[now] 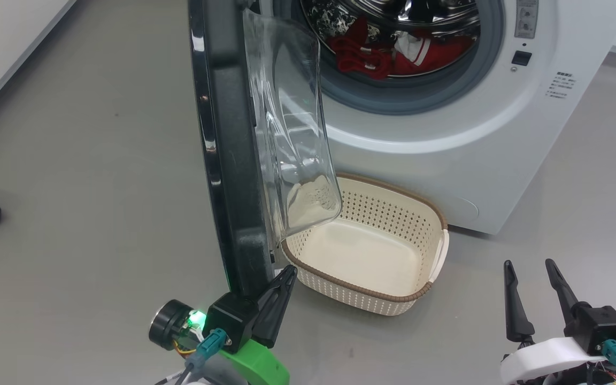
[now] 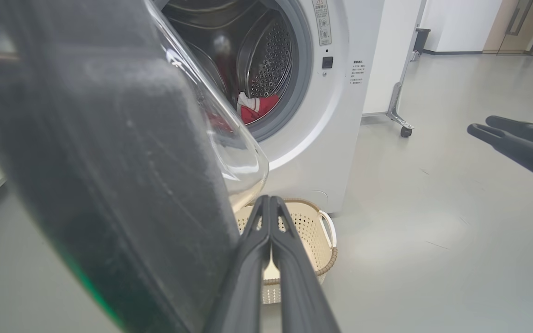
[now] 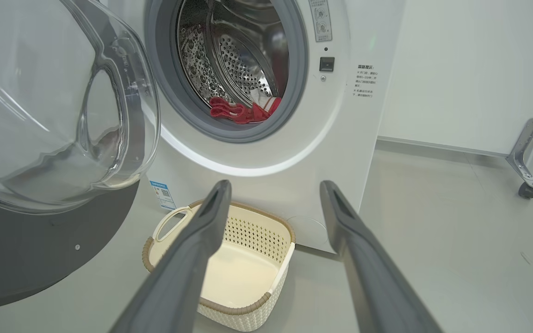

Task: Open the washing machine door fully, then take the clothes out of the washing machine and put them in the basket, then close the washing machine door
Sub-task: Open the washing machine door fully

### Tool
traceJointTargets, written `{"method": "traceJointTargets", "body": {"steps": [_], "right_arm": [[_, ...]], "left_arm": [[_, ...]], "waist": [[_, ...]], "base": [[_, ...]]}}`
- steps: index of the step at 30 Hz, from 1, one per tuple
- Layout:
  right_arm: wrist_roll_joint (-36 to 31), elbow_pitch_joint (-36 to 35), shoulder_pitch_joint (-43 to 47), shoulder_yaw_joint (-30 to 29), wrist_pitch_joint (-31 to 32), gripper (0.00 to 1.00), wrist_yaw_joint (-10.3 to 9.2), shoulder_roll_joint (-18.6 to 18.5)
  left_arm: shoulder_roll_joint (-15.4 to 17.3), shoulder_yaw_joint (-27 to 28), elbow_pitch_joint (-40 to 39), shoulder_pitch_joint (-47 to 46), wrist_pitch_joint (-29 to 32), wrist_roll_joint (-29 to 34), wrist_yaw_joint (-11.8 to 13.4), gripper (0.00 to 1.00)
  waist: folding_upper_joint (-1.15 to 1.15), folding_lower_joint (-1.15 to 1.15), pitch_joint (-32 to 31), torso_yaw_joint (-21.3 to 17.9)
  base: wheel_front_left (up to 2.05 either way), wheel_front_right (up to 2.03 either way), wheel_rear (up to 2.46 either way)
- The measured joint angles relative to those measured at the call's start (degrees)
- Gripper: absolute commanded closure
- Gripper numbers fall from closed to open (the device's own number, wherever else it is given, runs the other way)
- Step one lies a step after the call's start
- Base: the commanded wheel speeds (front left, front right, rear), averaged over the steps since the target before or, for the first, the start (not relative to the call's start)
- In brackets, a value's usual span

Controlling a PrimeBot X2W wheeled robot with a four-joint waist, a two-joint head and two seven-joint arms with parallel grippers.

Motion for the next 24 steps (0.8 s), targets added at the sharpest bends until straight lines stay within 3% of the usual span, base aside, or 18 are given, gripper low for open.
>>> {"method": "traceJointTargets", "body": {"steps": [15,24], "right_arm": [[-0.12,0.00,0.09,-0.87,0.00,0.00,0.01,-0.10],[-0.55,0.01,0.08,-0.07,0.00,0.00,0.56,0.00]], "left_arm": [[-0.21,2.19,0.56,1.32,-1.58,-0.02,1.81,1.00],[0.63,7.05,1.47,2.41,-2.63,-0.02,3.14,1.00]], "waist": [[0.00,0.00,-0.23,5.28],[0.00,0.00,-0.48,7.04]], "base": [[0.00,0.00,0.00],[0.00,0.00,0.00]]}}
